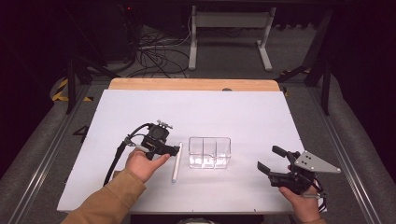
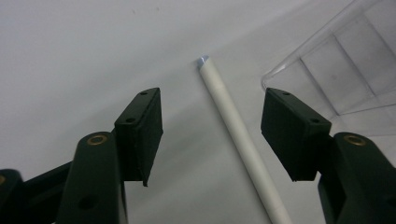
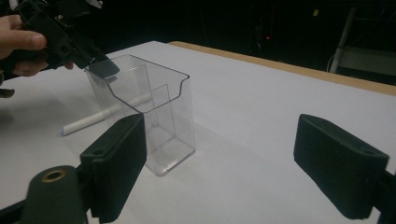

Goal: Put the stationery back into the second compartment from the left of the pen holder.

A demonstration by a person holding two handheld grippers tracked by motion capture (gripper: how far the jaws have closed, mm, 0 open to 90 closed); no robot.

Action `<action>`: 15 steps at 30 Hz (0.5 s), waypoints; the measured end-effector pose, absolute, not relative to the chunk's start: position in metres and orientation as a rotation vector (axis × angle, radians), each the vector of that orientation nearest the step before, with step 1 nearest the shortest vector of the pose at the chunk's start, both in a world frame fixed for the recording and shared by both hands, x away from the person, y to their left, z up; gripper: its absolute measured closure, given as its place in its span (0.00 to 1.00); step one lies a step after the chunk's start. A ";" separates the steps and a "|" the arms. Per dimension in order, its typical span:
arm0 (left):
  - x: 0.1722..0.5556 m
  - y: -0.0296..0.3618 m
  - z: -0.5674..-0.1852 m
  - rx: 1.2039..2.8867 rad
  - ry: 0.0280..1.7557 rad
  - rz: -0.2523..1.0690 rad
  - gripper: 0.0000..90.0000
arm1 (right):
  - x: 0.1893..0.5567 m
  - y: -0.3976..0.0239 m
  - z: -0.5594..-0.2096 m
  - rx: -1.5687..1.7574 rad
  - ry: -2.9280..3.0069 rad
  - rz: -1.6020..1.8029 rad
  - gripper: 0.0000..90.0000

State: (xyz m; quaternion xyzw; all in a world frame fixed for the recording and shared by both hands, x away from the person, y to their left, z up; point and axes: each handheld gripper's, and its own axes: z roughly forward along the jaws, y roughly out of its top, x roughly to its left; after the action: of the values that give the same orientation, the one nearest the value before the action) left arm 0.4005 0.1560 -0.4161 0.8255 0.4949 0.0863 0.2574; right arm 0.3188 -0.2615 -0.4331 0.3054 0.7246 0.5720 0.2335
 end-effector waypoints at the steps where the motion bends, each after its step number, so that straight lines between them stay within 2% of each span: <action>1: 0.402 0.156 -0.417 2.245 1.349 0.219 0.47 | 0.319 -0.262 -0.433 0.839 1.989 1.571 0.20; 8: 0.409 0.151 -0.423 2.250 1.391 0.155 0.52 | 0.318 -0.262 -0.433 0.837 1.983 1.576 0.20; 15: 0.417 0.148 -0.429 2.253 1.416 0.093 0.53 | 0.318 -0.263 -0.433 0.836 1.988 1.574 0.20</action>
State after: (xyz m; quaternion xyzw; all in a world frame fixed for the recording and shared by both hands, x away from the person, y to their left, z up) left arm 0.4167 0.1484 -0.4289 0.8221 0.5166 0.0340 0.2370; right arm 0.3182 -0.2626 -0.4332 0.3043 0.7239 0.5734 0.2337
